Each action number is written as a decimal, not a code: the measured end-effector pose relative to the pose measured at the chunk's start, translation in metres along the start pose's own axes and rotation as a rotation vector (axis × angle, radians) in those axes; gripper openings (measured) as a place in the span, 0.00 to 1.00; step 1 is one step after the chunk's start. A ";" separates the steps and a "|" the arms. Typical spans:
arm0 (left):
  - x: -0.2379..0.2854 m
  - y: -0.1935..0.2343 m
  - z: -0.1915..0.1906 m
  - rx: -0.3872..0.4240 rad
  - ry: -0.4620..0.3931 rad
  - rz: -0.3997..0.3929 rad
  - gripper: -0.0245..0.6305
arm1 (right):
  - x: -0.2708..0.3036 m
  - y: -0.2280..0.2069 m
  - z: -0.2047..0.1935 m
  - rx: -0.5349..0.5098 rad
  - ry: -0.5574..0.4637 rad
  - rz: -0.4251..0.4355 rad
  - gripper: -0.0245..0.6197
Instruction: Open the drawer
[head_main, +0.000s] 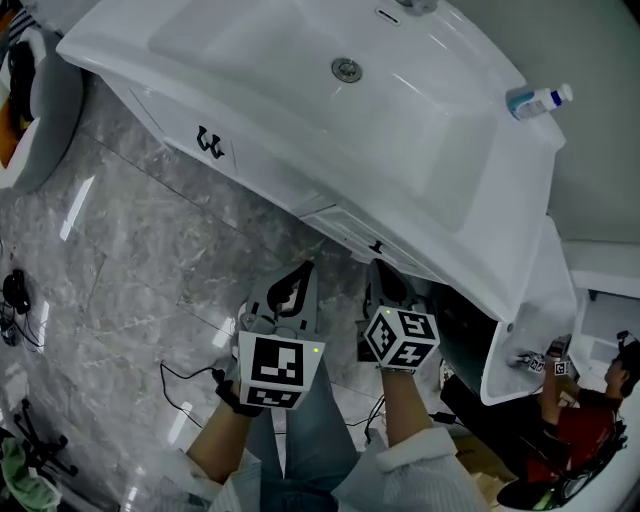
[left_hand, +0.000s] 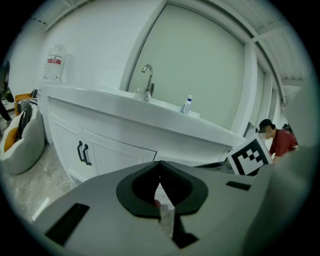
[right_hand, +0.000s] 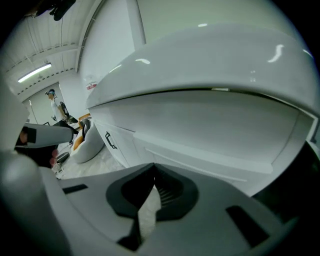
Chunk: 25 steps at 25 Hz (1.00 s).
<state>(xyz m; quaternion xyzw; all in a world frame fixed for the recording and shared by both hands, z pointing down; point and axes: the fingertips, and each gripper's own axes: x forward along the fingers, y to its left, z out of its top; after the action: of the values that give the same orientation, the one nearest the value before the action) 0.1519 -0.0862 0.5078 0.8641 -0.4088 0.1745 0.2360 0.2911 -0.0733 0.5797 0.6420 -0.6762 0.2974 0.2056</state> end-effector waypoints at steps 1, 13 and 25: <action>0.001 0.002 -0.004 -0.001 0.003 0.002 0.06 | 0.003 -0.002 -0.003 -0.004 0.001 -0.010 0.05; 0.013 0.013 -0.029 0.021 0.009 -0.028 0.06 | 0.038 -0.023 -0.036 -0.069 0.040 -0.134 0.14; 0.011 0.017 -0.037 0.021 -0.005 -0.050 0.06 | 0.062 -0.048 -0.054 -0.047 0.138 -0.227 0.36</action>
<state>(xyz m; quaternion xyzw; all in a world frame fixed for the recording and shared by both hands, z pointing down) 0.1410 -0.0819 0.5481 0.8769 -0.3858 0.1709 0.2302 0.3275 -0.0835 0.6672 0.6874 -0.5901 0.2999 0.2988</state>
